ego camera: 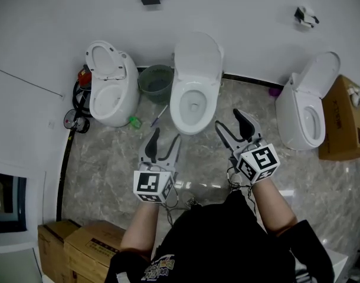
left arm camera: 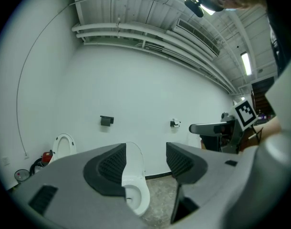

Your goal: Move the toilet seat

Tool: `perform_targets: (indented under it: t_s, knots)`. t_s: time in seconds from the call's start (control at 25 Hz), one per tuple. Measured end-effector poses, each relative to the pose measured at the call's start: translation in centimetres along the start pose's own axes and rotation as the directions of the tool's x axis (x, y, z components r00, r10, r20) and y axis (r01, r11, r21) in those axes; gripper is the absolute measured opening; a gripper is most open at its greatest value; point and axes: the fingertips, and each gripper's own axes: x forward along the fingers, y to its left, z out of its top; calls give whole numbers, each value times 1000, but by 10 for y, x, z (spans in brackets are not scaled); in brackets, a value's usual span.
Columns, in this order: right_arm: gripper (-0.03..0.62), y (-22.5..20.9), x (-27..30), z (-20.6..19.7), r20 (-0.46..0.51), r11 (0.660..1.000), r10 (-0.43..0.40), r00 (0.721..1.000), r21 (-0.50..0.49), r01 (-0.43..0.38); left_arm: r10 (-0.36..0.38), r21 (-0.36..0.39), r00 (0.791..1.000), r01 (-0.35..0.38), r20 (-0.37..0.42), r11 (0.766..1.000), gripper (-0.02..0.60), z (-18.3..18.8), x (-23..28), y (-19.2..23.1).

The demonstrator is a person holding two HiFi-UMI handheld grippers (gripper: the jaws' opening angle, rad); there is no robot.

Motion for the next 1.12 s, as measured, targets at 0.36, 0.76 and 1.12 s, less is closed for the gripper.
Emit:
perform_targets:
  t_s: [0.36,0.76,1.12]
  knots:
    - [291,-74,15,-2,15,995,93,996,37,-94,105,17,994,-105,-16,994,242,-1,56,-29]
    - [291,-201,25,3,9,971,227,974,67,-228,254,16,967,-254,9,967,242,8,154,-94]
    - [290,-255,40,9,2,953,293,956,78,-292,336,20,942,-336,7,942,242,16,188,-119]
